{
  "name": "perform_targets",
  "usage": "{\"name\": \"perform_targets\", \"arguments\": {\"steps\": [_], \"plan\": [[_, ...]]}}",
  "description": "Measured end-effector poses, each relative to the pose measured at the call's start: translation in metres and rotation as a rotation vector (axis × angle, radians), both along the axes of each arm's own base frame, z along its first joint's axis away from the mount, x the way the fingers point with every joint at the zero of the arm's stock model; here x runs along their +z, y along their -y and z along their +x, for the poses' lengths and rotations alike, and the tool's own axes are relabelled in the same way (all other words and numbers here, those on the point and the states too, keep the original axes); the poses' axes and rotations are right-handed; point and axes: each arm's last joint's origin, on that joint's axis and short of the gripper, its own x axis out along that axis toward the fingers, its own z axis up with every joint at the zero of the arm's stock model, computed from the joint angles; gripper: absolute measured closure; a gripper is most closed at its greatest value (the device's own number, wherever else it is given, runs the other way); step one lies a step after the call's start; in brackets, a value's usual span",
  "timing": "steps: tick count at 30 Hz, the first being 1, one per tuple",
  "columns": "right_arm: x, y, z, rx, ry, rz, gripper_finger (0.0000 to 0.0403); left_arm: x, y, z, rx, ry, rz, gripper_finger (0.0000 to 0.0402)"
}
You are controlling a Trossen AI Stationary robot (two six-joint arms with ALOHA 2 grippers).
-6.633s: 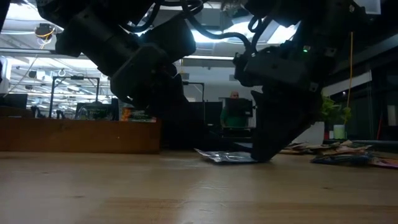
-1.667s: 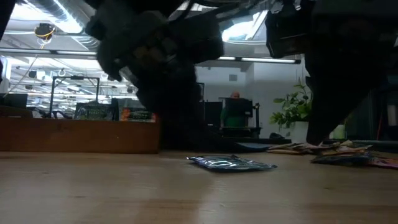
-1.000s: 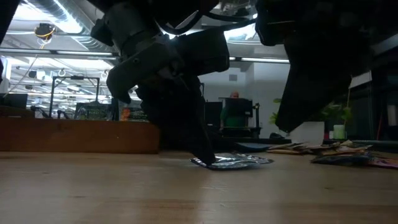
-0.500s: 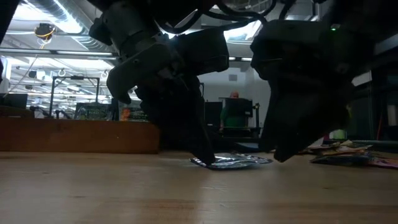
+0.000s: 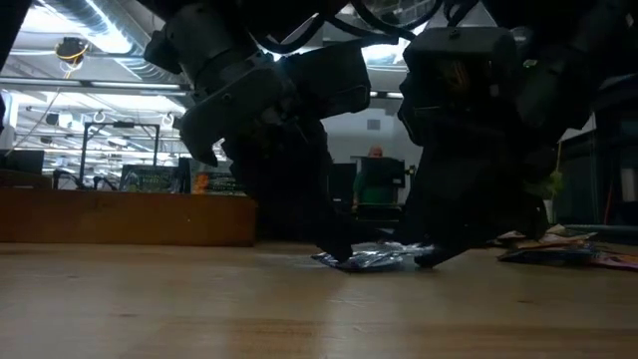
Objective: Pick & Place Tea
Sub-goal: Put the blue tea bag into the middle section of the wooden organizer
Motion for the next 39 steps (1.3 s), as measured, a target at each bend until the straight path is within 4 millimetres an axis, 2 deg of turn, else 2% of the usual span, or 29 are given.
{"name": "perform_targets", "arguments": {"steps": [4, 11, 13, 16, 18, 22, 25, 33, 39], "plan": [[-0.001, 0.000, 0.000, -0.005, 0.000, -0.008, 0.0271, 0.001, 0.001, 0.002, 0.000, 0.022, -0.007, 0.0400], [-0.002, 0.001, 0.000, 0.017, 0.008, -0.063, 0.0375, 0.002, 0.001, 0.002, -0.005, 0.028, -0.016, 0.0397], [-0.001, 0.002, 0.000, 0.017, 0.012, -0.077, 0.0394, 0.002, 0.002, 0.002, -0.019, 0.020, -0.032, 0.0398], [-0.001, 0.002, 0.000, 0.023, 0.014, -0.093, 0.0391, 0.005, 0.002, -0.001, -0.051, -0.008, -0.061, 0.0397], [-0.001, 0.002, 0.000, 0.029, 0.015, -0.097, 0.0393, 0.015, 0.001, -0.004, -0.063, -0.003, -0.054, 0.0393], [-0.002, 0.002, 0.000, 0.055, 0.013, -0.122, 0.0397, 0.037, -0.001, -0.013, -0.047, 0.015, 0.026, 0.0380], [-0.001, 0.003, 0.000, 0.062, 0.018, -0.149, 0.0395, 0.046, -0.005, -0.019, -0.004, -0.001, 0.088, 0.0365], [-0.001, 0.003, 0.001, 0.137, 0.027, -0.231, 0.0398, 0.039, -0.017, -0.025, 0.065, -0.052, 0.072, 0.0308], [-0.001, 0.003, 0.001, 0.180, 0.038, -0.289, 0.0399, 0.036, -0.026, -0.025, 0.114, -0.033, -0.022, 0.0261]]}}
